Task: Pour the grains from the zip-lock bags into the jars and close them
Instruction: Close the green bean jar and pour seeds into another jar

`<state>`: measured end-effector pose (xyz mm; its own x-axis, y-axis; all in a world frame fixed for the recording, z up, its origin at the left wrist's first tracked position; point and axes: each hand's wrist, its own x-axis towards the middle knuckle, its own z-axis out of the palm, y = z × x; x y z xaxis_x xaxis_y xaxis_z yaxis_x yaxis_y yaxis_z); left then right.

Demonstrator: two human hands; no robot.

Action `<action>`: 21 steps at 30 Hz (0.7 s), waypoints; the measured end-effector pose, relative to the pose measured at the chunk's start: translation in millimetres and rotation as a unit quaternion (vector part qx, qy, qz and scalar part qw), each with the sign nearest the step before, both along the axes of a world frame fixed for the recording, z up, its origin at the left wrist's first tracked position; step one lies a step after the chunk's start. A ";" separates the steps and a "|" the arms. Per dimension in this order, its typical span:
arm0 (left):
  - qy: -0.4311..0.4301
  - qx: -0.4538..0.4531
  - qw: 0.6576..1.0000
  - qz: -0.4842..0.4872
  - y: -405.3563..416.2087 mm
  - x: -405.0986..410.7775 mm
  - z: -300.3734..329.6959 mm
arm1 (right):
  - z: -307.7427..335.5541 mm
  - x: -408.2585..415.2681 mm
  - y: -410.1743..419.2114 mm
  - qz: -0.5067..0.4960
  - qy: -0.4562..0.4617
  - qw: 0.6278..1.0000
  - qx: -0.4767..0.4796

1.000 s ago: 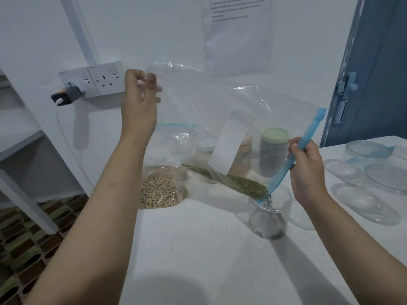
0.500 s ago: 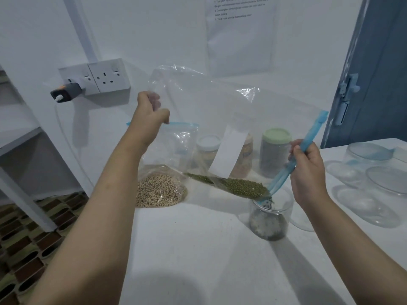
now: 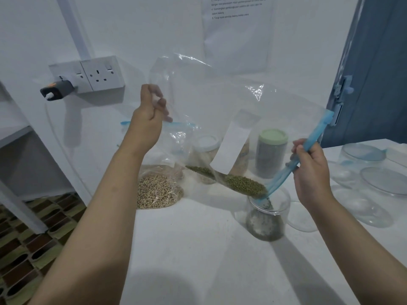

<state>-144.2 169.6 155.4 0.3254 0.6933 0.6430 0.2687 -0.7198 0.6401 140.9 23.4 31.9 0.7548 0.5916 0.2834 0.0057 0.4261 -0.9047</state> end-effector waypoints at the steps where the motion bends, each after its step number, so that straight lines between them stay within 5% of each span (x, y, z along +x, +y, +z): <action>1: -0.003 -0.005 1.000 -0.007 0.7 1.0 -0.1 | 0.0 1.2 0.4 0.002 -0.003 1.000 -0.005; 6: -0.015 -0.084 0.994 -0.070 -3.1 2.8 3.0 | 2.6 4.2 -1.5 0.000 -0.017 0.999 -0.029; 11: 0.073 -0.048 0.995 -0.048 -7.6 1.1 7.2 | -0.3 6.2 -6.4 -0.004 -0.014 0.999 -0.044; 16: -0.011 -0.079 0.992 -0.096 -4.3 -0.5 0.2 | -6.0 8.1 -11.0 -0.011 0.001 0.999 -0.041; 21: -0.050 -0.075 0.996 -0.016 0.9 5.4 -22.6 | -6.1 3.8 -13.2 -0.013 0.003 0.999 -0.047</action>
<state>-138.8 170.6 132.8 0.2891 0.7739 0.5635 0.1770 -0.6217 0.7630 144.7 10.3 25.8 0.7710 0.5965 0.2231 0.0106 0.3382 -0.9410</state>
